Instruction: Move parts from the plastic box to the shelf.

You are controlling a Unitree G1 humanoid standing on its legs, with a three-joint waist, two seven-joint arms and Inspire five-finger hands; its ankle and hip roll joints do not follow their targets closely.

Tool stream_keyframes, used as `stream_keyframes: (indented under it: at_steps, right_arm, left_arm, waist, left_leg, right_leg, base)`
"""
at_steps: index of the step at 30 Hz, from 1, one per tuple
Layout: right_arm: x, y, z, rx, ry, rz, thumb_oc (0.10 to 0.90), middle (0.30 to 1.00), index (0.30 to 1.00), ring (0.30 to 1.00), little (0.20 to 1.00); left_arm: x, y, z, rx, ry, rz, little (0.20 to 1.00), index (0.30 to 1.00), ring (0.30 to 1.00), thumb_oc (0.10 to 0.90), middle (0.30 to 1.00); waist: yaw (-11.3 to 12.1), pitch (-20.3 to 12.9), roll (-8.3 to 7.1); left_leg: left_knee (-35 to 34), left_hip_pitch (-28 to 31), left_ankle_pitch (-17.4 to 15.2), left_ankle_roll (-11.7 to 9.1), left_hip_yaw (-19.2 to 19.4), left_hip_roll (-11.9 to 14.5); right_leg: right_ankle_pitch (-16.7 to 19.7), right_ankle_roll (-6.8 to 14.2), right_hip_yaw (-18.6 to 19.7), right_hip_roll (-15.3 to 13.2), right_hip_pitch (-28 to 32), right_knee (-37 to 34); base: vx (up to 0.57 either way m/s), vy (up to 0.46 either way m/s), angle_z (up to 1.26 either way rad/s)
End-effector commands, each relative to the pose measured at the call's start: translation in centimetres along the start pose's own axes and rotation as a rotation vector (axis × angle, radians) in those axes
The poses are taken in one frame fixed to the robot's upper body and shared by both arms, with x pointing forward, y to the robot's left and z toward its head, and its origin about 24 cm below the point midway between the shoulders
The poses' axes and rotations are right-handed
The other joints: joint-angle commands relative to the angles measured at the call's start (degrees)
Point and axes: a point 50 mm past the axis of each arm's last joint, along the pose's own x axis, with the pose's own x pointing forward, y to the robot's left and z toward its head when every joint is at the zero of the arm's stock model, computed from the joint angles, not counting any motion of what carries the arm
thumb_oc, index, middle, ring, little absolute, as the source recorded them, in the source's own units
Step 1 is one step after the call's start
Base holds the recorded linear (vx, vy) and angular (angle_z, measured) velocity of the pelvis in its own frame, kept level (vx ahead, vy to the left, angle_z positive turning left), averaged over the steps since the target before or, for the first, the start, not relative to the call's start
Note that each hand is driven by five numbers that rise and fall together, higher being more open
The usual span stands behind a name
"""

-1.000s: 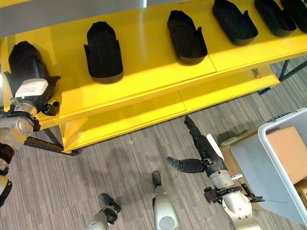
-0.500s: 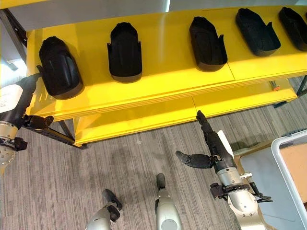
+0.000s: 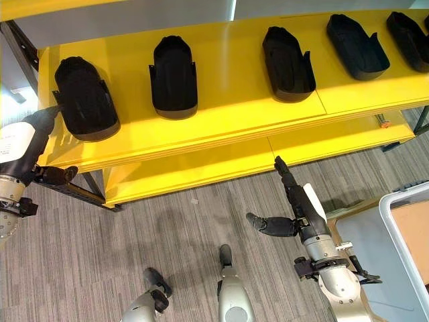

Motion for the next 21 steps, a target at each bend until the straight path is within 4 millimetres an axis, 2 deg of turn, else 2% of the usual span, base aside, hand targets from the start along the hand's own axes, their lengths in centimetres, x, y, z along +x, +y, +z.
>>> stream_keyframes:
  at_steps: [1,12,15,17,21]
  right_arm:
    - [0.7,-2.0,4.4,-0.075,-0.239,-0.059,0.9,1.0,1.0,1.0,1.0]
    - [0.9,-1.2,4.4,-0.052,-0.243,-0.03,0.9,1.0,1.0,1.0,1.0]
    - [0.8,-1.2,4.5,-0.05,-0.247,-0.028,0.9,1.0,1.0,1.0,1.0]
    - [0.8,-1.1,4.6,-0.047,-0.252,-0.026,0.9,1.0,1.0,1.0,1.0]
    - [0.9,-1.2,4.7,-0.054,-0.255,-0.029,0.9,1.0,1.0,1.0,1.0]
  left_arm:
    - [2.5,4.7,1.9,-0.029,-0.092,0.256,1.0,1.0,1.0,0.9,1.0]
    - [4.8,2.7,3.4,-0.168,-0.073,0.295,1.0,1.0,1.0,0.9,1.0]
    - [4.9,2.4,3.7,-0.188,-0.072,0.311,1.0,1.0,1.0,0.9,1.0]
    - [4.8,1.5,4.2,-0.209,-0.065,0.328,1.0,1.0,1.0,0.9,1.0]
    - [4.6,0.5,5.0,-0.166,-0.077,0.329,1.0,1.0,1.0,0.9,1.0]
  waist:
    - [-1.7,-3.88,1.06]
    - [-2.62,-3.67,0.69]
    - [-2.6,-3.7,0.64]
    - [-2.68,-3.76,0.46]
    - [-2.76,-3.75,0.32]
  left_leg:
    - [4.95,2.37,-4.31,-4.98,-6.14,6.09]
    - [5.09,2.18,-4.16,-5.04,-6.01,6.29]
    - [5.19,2.06,-4.15,-5.08,-5.98,6.38]
    - [5.05,2.06,-4.1,-5.1,-6.02,6.36]
    - [5.01,1.96,-4.1,-5.13,-6.06,6.5]
  right_leg:
    - [-6.05,3.23,1.79,-4.25,2.81,4.61]
    - [-5.94,3.15,2.24,-3.86,2.15,4.93]
    - [-6.03,3.14,2.24,-3.84,2.08,5.01]
    - [-6.1,3.1,2.32,-3.78,1.93,5.14]
    - [-6.17,3.03,2.4,-3.61,1.65,5.38]
  base:
    - [0.0,0.0,0.0]
    - [0.0,0.0,0.0]
    - [0.0,0.0,0.0]
    - [0.0,0.0,0.0]
    - [0.0,0.0,0.0]
